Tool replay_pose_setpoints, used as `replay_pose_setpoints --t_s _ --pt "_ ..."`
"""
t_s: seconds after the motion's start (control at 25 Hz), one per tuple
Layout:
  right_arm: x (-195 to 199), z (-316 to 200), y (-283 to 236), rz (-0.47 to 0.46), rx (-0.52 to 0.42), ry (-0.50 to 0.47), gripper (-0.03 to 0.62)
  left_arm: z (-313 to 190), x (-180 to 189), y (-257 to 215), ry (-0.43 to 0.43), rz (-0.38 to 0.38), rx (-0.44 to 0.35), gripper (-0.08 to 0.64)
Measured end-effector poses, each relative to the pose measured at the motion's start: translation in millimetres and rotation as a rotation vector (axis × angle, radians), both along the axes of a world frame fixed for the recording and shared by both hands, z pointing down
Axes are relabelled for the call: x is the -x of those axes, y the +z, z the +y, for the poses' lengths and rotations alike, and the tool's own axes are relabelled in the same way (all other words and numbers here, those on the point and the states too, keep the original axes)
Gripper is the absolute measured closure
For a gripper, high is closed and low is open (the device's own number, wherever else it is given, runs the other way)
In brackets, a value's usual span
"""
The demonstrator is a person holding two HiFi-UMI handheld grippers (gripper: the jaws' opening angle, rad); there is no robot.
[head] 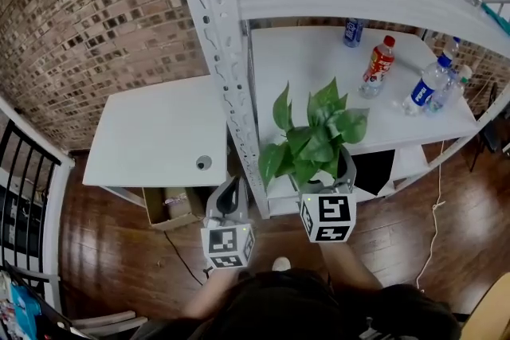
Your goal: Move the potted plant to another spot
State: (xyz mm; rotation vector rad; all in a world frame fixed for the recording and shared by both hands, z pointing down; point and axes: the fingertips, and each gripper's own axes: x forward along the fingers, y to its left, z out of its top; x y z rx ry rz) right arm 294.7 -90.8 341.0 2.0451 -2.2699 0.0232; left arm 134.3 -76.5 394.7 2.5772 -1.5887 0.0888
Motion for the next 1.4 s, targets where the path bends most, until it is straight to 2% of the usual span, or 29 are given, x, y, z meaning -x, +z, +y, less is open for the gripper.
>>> replay_pose_setpoints --t_s 0.2,0.32,0.56,0.76,0.96,1.08,1.2,1.4 --pt "51 40 14 0.019 0.013 -0.079 0.126 0 27 2 -0.025 0.035 -0.019 0.543" --pt "93 59 34 0.008 0.062 -0.148 0.126 -1 49 1 -0.035 0.019 -0.05 0.543" --pt "182 66 45 -0.015 0.062 -0.239 0.126 -19 121 0 -0.087 0.012 -0.072 0.543" --pt "244 38 41 0.001 0.035 -0.276 0.126 -37 187 -10 -0.132 0.004 -0.076 0.543" --pt "301 -3 50 0.022 0.018 -0.257 0.126 -56 258 1 -0.171 -0.012 -0.082 0.543" --pt "334 -35 61 0.027 -0.006 -0.23 0.124 -68 293 9 -0.161 -0.022 -0.083 0.543" --pt "365 -66 78 0.034 -0.027 -0.195 0.124 -71 321 17 -0.14 0.007 -0.043 0.543" --pt "394 -112 122 0.043 -0.021 -0.137 0.124 -80 354 36 -0.11 0.038 -0.037 0.543"
